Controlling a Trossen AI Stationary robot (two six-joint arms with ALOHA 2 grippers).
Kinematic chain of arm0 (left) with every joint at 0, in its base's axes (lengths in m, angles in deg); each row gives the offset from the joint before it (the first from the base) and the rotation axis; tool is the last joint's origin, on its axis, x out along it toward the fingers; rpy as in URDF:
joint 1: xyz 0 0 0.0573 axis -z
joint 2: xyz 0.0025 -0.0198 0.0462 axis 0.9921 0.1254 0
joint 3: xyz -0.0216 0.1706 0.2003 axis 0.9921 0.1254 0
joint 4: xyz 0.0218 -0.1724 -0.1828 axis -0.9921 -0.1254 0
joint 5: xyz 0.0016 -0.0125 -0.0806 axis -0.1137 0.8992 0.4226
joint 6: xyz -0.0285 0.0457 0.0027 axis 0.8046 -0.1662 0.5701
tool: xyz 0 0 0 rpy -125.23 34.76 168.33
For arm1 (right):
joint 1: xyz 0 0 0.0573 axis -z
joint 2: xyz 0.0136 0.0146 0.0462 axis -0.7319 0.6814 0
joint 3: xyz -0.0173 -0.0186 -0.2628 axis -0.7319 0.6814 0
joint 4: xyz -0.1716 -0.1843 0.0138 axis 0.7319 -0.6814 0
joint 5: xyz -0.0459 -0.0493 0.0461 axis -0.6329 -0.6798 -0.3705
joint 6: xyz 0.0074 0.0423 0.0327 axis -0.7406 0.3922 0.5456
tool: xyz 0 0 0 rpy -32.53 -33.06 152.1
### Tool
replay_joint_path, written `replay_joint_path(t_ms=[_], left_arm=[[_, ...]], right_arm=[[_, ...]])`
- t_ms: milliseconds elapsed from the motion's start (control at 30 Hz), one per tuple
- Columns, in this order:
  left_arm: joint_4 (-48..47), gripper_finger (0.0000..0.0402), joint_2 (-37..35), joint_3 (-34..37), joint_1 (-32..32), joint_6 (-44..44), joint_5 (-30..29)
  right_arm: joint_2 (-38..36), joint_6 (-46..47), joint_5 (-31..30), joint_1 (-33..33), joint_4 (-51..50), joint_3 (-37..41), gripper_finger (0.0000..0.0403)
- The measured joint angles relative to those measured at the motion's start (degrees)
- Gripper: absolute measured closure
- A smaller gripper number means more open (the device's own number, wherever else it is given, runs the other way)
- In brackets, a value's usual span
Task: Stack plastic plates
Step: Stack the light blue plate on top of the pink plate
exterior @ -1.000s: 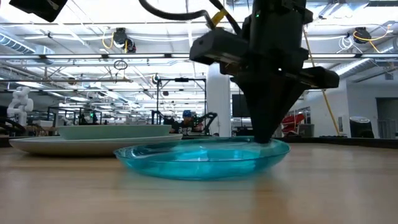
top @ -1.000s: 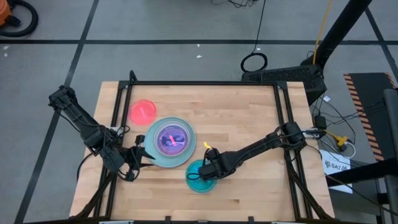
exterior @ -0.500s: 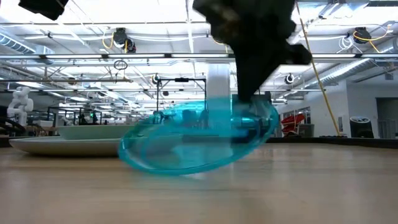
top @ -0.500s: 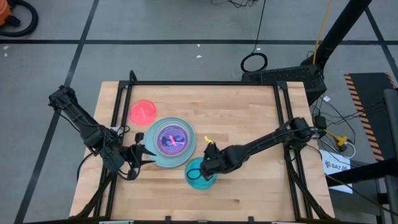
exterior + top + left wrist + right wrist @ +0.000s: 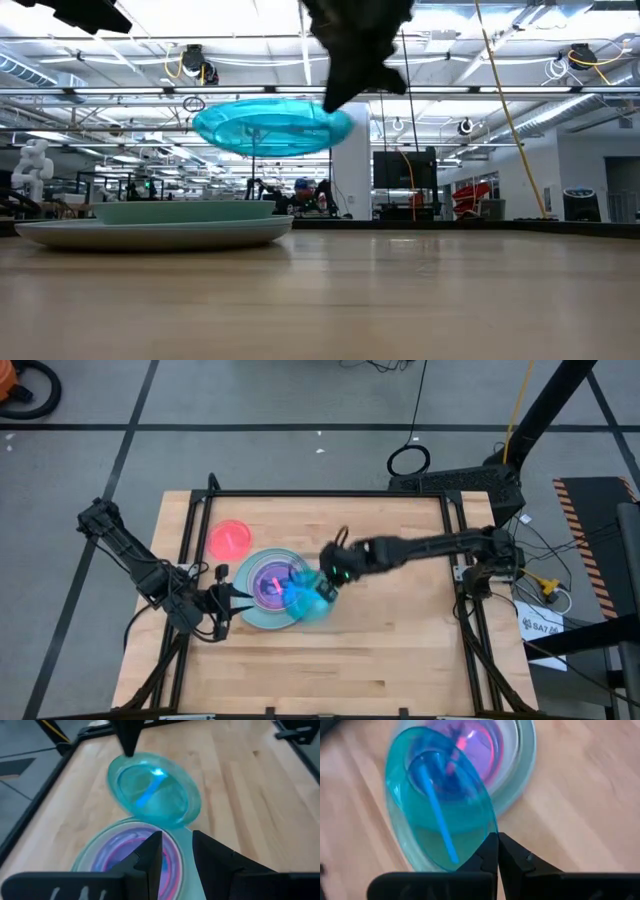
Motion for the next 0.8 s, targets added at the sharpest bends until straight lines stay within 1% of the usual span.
replay_joint_path(t_ms=[100, 167, 267, 367, 500, 567, 800], left_arm=[[0.0, 0.0286, -0.3, 0.0, -0.7, 0.0, -1.6], [-0.1, 0.0286, -0.7, -0.1, -1.3, -0.1, -2.3], [-0.8, 0.0286, -1.1, -1.1, -2.2, -0.2, -3.1], [-4.5, 0.0286, -1.6, -3.4, -2.9, 0.6, -4.8], [-9.8, 0.0286, -2.0, -6.5, -3.9, 0.9, -6.4], [-10.8, 0.0286, -2.0, -7.8, -4.6, 0.7, -6.8], [-11.5, 0.0286, -2.0, -9.0, -6.4, -3.3, -8.0]], right_arm=[[1.6, -5.2, 5.3, 5.2, 6.0, 0.0, 0.0403], [3.0, -7.9, 7.4, 8.4, 9.6, 0.0, 0.0403], [5.3, -11.0, 9.5, 12.1, 13.5, 0.0, 0.0403], [8.0, -13.0, 10.9, 14.6, 17.2, 0.0, 0.0403], [11.4, -13.9, 13.0, 16.2, 21.9, 0.0, 0.0403], [12.5, -13.9, 14.1, 16.3, 23.4, 0.0, 0.0403], [13.4, -15.6, 14.0, 16.2, 25.6, -0.1, 0.0403]])
